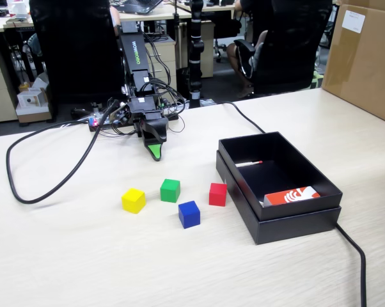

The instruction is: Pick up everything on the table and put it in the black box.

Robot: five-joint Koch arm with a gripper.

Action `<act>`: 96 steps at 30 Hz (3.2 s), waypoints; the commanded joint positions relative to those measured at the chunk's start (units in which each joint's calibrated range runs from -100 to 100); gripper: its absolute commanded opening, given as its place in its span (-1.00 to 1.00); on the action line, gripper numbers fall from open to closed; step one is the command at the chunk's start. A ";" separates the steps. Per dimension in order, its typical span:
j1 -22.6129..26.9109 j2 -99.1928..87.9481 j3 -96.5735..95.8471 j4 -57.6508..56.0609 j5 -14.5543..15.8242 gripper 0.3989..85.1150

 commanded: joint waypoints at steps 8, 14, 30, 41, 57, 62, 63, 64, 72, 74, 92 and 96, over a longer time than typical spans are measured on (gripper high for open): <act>0.00 -0.13 -0.39 -3.79 0.10 0.12; 0.00 -0.13 -0.39 -3.79 0.10 0.12; 0.00 -0.13 -0.39 -3.79 0.10 0.12; 0.00 -0.13 -0.39 -3.79 0.10 0.12; 0.15 -0.13 -0.57 -3.79 0.05 0.12; 0.15 -0.13 -0.48 -3.79 0.10 0.12; 0.05 -0.13 -0.29 -3.79 0.15 0.12; 0.05 -0.13 -0.02 -3.79 0.10 0.13; -2.83 1.36 12.49 -16.49 0.00 0.12; -3.61 3.31 17.84 -21.32 0.10 0.11; -10.94 70.09 83.39 -50.44 2.20 0.11; -10.99 78.70 88.55 -50.87 2.74 0.11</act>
